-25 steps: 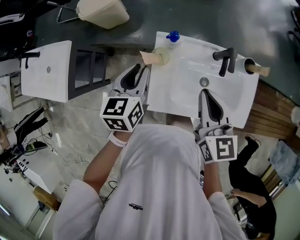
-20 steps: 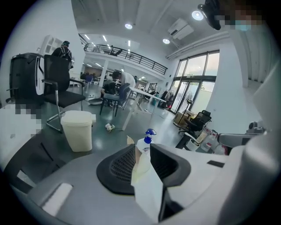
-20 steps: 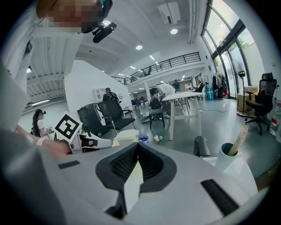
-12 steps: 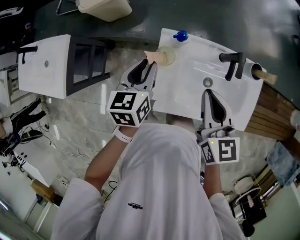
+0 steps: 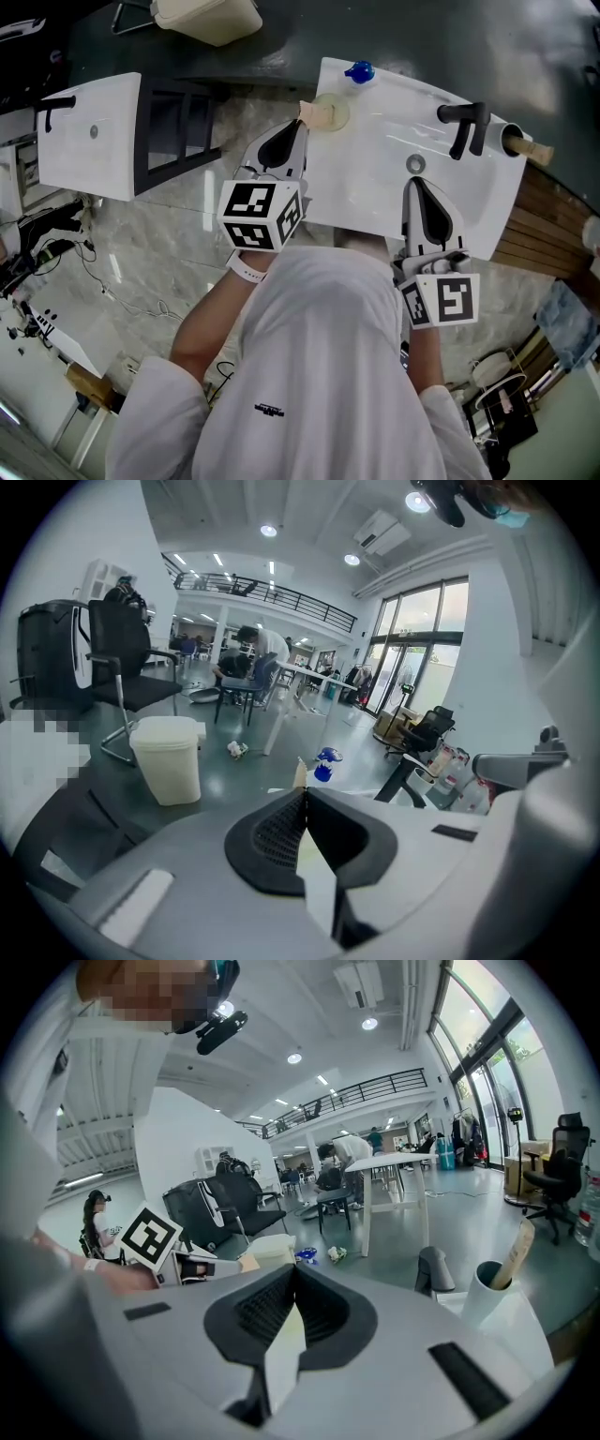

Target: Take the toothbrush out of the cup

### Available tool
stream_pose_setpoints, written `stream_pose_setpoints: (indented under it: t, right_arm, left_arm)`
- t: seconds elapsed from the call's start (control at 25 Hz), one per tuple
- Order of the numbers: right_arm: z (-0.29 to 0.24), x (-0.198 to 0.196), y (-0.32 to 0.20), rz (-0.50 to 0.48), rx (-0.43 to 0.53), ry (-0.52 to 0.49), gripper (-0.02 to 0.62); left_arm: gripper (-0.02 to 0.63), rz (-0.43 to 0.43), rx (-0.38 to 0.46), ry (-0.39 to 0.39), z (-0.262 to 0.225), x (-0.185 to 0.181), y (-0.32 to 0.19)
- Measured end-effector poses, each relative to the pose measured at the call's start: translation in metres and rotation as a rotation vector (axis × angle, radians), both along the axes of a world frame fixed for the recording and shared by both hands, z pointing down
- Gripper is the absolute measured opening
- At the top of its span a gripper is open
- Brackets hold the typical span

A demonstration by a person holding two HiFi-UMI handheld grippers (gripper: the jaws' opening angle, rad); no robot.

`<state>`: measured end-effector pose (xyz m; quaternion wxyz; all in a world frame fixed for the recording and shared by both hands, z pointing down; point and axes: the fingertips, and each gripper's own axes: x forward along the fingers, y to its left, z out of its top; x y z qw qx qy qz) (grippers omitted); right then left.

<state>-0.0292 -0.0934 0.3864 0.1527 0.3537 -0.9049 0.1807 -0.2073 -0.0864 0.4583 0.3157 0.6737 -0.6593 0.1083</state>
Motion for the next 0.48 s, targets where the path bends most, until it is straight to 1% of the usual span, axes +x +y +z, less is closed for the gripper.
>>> stream_pose_setpoints:
  t: [0.24, 0.48]
  right_arm:
    - [-0.007, 0.007, 0.002, 0.025, 0.021, -0.008, 0.006]
    - [-0.029, 0.020, 0.006, 0.057, 0.071, -0.019, 0.006]
  left_arm:
    - [0.006, 0.019, 0.023, -0.002, -0.009, 0.003, 0.000]
    - [0.006, 0.045, 0.085, -0.040, -0.040, 0.006, 0.005]
